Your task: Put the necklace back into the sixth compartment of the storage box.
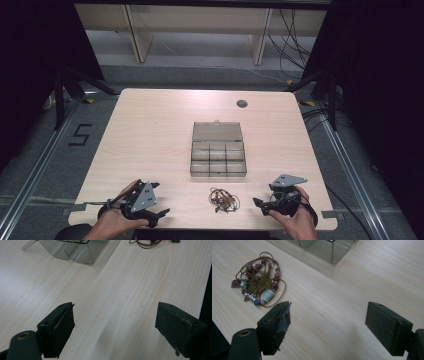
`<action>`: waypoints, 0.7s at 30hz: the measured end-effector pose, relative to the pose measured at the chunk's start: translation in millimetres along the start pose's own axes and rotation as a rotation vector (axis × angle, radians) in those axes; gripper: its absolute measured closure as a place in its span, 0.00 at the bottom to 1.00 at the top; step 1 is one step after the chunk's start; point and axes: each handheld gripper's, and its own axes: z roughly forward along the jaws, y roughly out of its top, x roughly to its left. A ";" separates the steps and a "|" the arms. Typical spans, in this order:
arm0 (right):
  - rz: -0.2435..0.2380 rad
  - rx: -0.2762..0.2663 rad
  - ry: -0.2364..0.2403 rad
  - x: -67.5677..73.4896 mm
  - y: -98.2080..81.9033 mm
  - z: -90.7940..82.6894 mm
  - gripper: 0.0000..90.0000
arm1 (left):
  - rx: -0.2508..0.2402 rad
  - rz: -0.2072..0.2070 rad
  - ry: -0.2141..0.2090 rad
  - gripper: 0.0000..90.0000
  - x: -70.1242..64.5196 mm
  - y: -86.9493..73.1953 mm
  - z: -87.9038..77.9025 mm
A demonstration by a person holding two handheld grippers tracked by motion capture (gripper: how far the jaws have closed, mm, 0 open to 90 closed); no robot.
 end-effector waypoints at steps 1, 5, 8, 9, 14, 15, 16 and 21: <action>-0.016 0.000 -0.004 -0.3 -0.1 0.3 0.23 | 0.000 0.003 0.000 0.17 0.1 0.2 -0.3; -0.023 0.003 0.004 0.7 0.9 -0.3 0.23 | 0.006 0.013 0.002 0.17 0.6 0.6 -1.4; 0.002 -0.007 0.021 3.6 2.5 -0.2 0.22 | 0.004 0.021 -0.001 0.17 1.1 0.8 -0.5; 0.002 -0.007 0.021 3.6 2.5 -0.2 0.22 | 0.004 0.021 -0.001 0.17 1.1 0.8 -0.5; -0.012 0.019 0.033 5.8 6.9 -2.1 0.23 | 0.005 0.010 0.008 0.17 0.8 0.2 0.5; -0.021 0.029 0.043 7.2 9.3 -2.1 0.24 | -0.002 0.003 0.004 0.17 0.2 0.2 0.9; -0.027 0.033 0.049 8.4 11.0 -2.2 0.25 | -0.002 0.003 0.004 0.17 0.2 0.2 0.9; -0.087 0.075 0.086 18.7 23.8 1.7 0.27 | 0.004 0.010 0.005 0.17 1.0 0.2 1.0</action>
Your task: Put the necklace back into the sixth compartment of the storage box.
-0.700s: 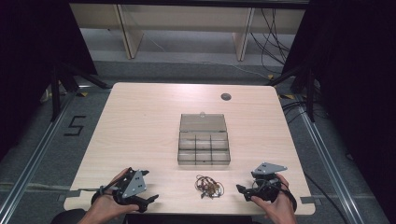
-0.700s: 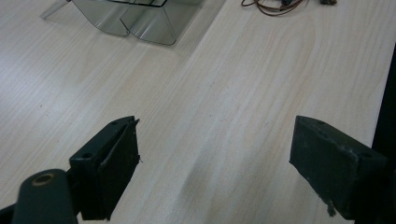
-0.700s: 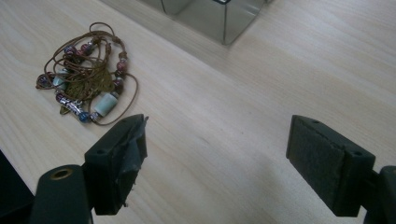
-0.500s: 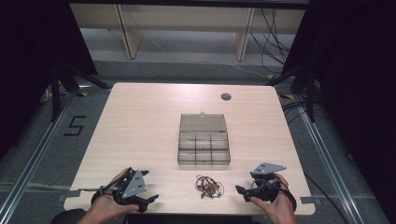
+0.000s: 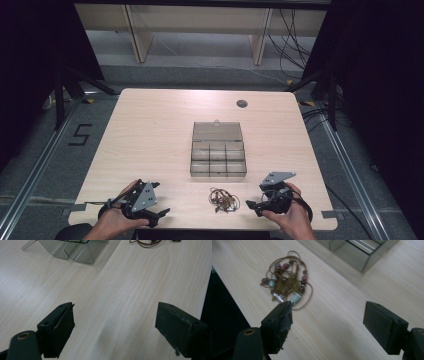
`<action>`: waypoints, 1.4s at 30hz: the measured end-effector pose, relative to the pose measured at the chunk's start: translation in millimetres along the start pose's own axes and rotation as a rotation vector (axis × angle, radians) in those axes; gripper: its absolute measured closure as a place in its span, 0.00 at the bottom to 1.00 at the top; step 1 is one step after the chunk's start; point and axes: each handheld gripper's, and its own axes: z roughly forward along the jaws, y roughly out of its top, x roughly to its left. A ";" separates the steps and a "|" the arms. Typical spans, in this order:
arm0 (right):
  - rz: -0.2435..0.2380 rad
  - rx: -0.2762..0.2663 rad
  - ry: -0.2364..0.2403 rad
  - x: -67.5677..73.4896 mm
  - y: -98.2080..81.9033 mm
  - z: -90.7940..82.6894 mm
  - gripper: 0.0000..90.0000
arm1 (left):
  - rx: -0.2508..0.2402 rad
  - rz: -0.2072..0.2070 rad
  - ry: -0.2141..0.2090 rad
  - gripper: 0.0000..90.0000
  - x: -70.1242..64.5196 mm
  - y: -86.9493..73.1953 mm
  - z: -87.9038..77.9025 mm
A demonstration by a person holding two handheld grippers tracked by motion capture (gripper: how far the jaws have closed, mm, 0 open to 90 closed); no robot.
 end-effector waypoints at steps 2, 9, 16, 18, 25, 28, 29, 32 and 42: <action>-0.009 0.007 -0.013 2.3 2.4 2.7 0.27 | 0.000 -0.001 -0.003 0.17 0.1 0.1 -0.4; -0.069 0.071 0.058 19.3 20.0 14.1 0.28 | 0.009 0.007 -0.002 0.17 -0.1 0.4 -0.7; -0.101 0.143 0.070 29.3 31.4 31.3 0.28 | -0.003 0.003 -0.004 0.17 0.1 0.2 0.0; -0.137 0.154 0.077 32.2 36.2 40.0 0.27 | 0.009 0.007 -0.003 0.17 0.1 0.5 -0.7; -0.154 0.204 0.078 38.2 43.2 51.4 0.27 | 0.010 0.009 0.003 0.17 -0.2 0.3 -0.9; -0.152 0.216 0.075 39.2 44.4 54.3 0.28 | 0.002 -0.003 -0.004 0.17 -1.0 0.2 -0.7; -0.155 0.219 0.074 39.3 44.7 56.0 0.28 | 0.001 0.011 -0.004 0.17 -0.2 0.4 -1.4; -0.163 0.247 0.072 41.3 44.5 61.3 0.29 | -0.008 -0.006 -0.004 0.17 -1.1 -0.2 -0.6; -0.211 0.256 0.086 43.6 47.5 62.6 0.57 | 0.004 0.001 -0.004 0.17 -1.3 0.2 -2.1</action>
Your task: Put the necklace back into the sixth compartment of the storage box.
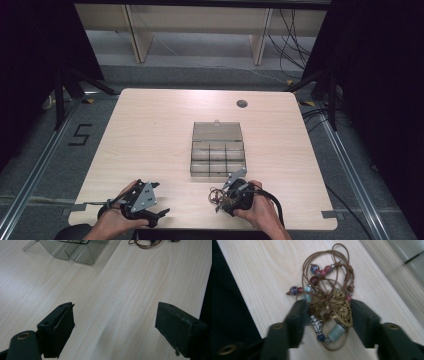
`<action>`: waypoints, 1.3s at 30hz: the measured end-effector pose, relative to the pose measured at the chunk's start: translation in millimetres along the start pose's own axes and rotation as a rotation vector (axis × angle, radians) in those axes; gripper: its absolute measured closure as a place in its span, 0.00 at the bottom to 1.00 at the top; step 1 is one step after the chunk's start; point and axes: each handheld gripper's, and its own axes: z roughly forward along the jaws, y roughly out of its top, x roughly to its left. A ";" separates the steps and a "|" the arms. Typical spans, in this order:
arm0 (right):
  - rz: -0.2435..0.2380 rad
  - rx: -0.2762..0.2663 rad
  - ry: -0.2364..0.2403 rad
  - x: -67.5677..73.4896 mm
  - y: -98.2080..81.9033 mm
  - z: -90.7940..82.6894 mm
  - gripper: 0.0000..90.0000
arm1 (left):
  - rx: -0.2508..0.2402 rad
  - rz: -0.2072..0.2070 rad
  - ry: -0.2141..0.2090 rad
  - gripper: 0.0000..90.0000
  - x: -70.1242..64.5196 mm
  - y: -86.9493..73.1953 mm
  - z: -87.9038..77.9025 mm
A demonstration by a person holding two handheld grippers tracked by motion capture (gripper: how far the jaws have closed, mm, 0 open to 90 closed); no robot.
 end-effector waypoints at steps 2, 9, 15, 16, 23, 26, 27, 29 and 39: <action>-0.005 -0.001 0.005 -0.7 -0.2 -0.8 0.61 | 0.004 0.009 -0.001 0.17 0.4 0.0 0.1; -0.017 -0.042 0.068 -4.0 2.9 -10.3 0.79 | 0.019 0.027 0.004 0.17 1.3 0.3 -1.3; -0.079 -0.048 0.098 1.1 8.8 -19.3 0.91 | 0.003 0.011 -0.004 0.17 -0.1 -0.2 0.9; -0.088 -0.046 0.099 1.8 9.7 -19.7 0.91 | -0.007 0.002 -0.004 0.17 -0.6 -0.4 1.4; -0.167 -0.008 0.042 10.9 18.6 -26.2 0.91 | -0.009 0.002 -0.006 0.17 -0.7 -0.6 1.1; -0.163 -0.002 0.044 12.6 19.9 -30.3 0.91 | -0.009 0.003 -0.006 0.17 -0.7 -0.4 1.1; -0.189 -0.010 0.037 10.7 22.2 -36.1 0.91 | -0.008 0.004 -0.005 0.17 -0.6 -0.4 1.1; -0.191 -0.013 0.028 9.1 23.5 -41.4 0.91 | -0.003 0.002 0.003 0.17 -0.7 -0.4 1.2; -0.187 -0.024 -0.002 -1.5 30.2 -67.5 0.91 | -0.002 0.011 -0.002 0.17 1.0 -0.5 0.4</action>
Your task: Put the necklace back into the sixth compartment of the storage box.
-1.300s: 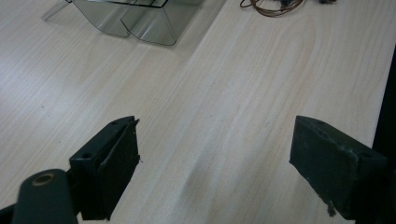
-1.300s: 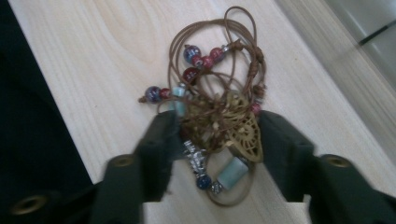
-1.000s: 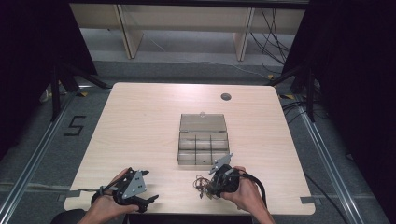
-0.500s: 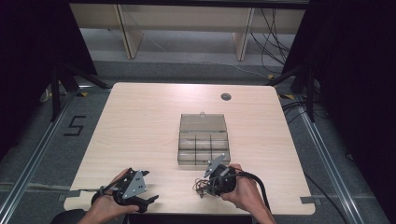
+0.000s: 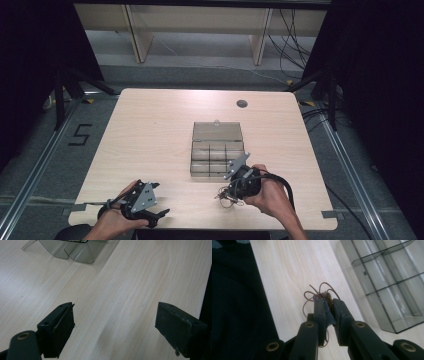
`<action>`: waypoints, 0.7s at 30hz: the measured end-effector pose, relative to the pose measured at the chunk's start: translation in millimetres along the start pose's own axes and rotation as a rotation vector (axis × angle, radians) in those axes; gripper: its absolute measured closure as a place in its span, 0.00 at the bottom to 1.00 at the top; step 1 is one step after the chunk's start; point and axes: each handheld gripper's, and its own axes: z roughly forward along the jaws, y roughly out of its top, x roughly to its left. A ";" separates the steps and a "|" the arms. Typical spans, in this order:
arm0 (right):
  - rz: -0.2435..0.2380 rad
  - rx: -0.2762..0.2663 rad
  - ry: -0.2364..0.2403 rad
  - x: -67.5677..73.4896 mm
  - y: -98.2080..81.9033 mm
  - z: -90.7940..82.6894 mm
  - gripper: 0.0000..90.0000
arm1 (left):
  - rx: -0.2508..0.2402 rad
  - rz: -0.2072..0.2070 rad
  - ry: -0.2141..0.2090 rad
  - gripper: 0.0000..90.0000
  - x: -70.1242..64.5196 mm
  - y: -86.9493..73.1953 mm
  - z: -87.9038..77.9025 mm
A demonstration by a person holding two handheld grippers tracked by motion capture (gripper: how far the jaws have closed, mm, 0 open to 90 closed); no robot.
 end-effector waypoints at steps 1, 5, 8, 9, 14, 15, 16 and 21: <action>0.009 0.000 -0.003 -1.2 0.5 -2.2 0.91 | -0.001 -0.020 0.000 0.17 -1.1 -0.4 0.1; 0.017 -0.003 -0.014 -3.7 1.6 -7.2 0.91 | 0.005 -0.014 0.002 0.17 -1.0 -0.4 -0.7; 0.009 -0.004 -0.018 -4.3 4.0 -12.0 0.91 | -0.008 -0.012 0.011 0.17 -0.4 -0.8 -0.5; -0.001 -0.009 -0.023 -4.9 5.1 -14.2 0.91 | -0.007 -0.013 0.008 0.17 -0.2 -1.2 -0.3; -0.018 -0.018 -0.028 -5.7 9.3 -22.1 0.91 | -0.003 -0.010 0.012 0.17 -0.5 -0.5 -1.4; -0.018 -0.017 -0.023 -5.7 9.5 -22.7 0.91 | -0.002 -0.002 0.010 0.17 0.7 -0.7 -1.4; 0.002 -0.011 -0.014 -4.8 9.5 -23.9 0.91 | 0.011 0.002 0.014 0.17 1.3 -0.4 -2.7; 0.000 -0.012 -0.021 -9.1 10.6 -25.6 0.91 | 0.000 -0.010 0.012 0.17 0.0 -1.0 -0.7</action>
